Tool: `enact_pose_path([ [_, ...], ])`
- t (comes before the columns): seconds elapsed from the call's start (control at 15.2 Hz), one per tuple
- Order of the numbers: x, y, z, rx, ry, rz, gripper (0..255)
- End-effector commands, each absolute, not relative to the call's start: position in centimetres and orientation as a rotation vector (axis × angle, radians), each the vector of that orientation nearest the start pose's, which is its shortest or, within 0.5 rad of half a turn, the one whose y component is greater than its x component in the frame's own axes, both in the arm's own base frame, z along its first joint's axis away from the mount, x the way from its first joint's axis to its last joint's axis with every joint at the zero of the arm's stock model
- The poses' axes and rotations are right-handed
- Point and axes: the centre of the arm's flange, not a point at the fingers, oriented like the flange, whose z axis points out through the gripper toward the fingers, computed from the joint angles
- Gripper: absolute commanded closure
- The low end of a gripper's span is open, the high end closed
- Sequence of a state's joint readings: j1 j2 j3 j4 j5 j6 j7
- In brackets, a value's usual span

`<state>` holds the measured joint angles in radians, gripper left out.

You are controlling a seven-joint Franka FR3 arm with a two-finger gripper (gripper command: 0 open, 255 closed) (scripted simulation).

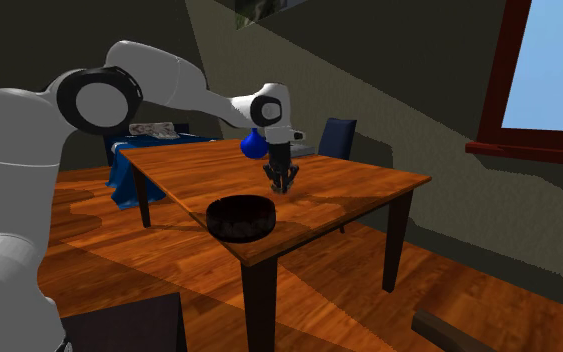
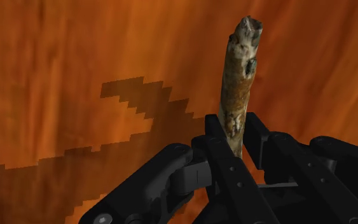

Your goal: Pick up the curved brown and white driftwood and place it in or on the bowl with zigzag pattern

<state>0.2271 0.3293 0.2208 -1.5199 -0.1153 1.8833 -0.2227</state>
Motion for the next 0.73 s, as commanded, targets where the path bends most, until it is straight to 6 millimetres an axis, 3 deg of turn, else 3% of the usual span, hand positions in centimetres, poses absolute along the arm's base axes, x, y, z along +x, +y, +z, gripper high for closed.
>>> enact_pose_path([
  [0.0,60.8,26.2,49.1,-2.988,-1.075,-0.074,255],
  [0.66,60.8,26.2,54.4,-2.988,-1.075,-0.074,255],
])
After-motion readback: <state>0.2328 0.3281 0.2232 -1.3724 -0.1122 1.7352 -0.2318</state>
